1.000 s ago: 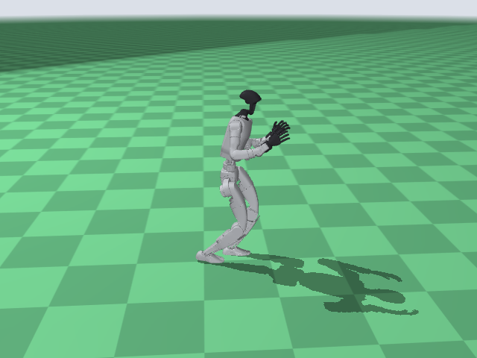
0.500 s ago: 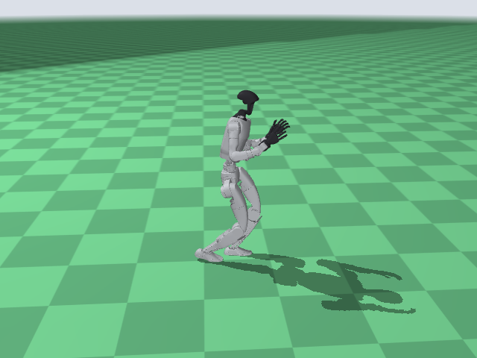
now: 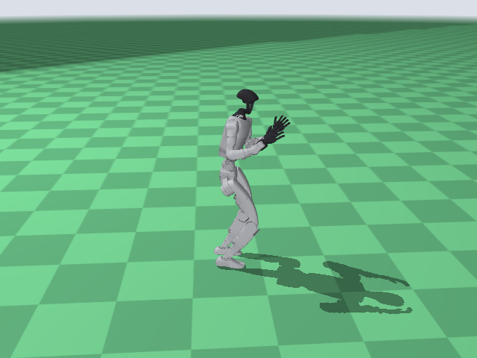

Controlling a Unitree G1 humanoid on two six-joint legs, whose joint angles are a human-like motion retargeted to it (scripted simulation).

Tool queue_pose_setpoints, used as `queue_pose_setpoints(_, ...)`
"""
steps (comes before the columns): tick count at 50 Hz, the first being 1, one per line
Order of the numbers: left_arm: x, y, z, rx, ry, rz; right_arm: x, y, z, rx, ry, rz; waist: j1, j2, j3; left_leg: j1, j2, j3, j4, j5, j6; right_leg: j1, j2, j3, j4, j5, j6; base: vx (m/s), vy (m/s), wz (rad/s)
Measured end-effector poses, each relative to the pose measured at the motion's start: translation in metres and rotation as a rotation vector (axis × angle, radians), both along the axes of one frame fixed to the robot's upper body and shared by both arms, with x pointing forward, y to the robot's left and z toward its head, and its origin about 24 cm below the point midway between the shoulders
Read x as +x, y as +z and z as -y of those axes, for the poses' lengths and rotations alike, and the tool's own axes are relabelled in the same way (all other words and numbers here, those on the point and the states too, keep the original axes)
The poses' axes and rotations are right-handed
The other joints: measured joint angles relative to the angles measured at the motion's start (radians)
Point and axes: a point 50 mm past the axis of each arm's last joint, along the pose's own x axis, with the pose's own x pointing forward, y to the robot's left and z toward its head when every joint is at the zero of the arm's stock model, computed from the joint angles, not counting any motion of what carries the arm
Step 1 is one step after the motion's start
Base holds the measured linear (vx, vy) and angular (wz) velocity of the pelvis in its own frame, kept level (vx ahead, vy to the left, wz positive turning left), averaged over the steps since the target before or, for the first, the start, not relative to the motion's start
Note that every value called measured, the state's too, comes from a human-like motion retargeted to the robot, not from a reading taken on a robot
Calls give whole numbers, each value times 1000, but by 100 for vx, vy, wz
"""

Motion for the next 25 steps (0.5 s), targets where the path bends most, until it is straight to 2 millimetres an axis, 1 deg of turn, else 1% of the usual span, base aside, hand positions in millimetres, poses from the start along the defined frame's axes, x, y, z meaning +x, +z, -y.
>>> queue_pose_setpoints(4,-1,-2,1,11,-29,-16,3,-3,0,-24,-4,-24,29,31,8,-31,39,-19,145,41,-34,59,47,-3,-70,5,-31,14,-9,12)
queue_pose_setpoints(8,-3,-5,2,34,-50,-41,7,-7,-1,-52,-14,-50,80,69,26,-108,56,-72,349,107,-113,115,102,-23,-84,-20,-82,14,-8,-12)
queue_pose_setpoints(10,-3,-5,4,53,-54,-45,10,-9,1,-62,-27,-63,104,81,32,-148,73,-73,441,109,-126,137,120,-33,-83,-43,-103,17,-6,-2)
queue_pose_setpoints(13,-4,-5,5,75,-46,-45,16,-12,4,-54,-50,-88,135,87,41,-202,110,-52,525,109,-117,168,132,-42,-88,-80,-121,20,-5,6)
queue_pose_setpoints(15,-5,-7,4,75,-35,-51,19,-15,6,-34,-57,-110,152,85,45,-231,125,-37,530,107,-109,184,133,-45,-95,-94,-125,22,-4,2)
queue_pose_setpoints(18,-3,-13,0,70,-13,-78,21,-24,8,7,-54,-157,165,71,44,-250,123,-12,455,107,-96,213,118,-48,-106,-104,-116,23,-3,4)
queue_pose_setpoints(20,-1,-17,-4,56,-3,-105,22,-32,9,29,-46,-197,168,55,41,-250,108,5,379,112,-88,230,99,-51,-101,-100,-103,21,-2,6)
queue_pose_setpoints(25,4,-26,-11,0,22,-147,22,-50,9,69,-20,-280,156,1,35,-215,33,34,200,159,-79,264,34,-60,-39,-76,-70,15,-1,6)
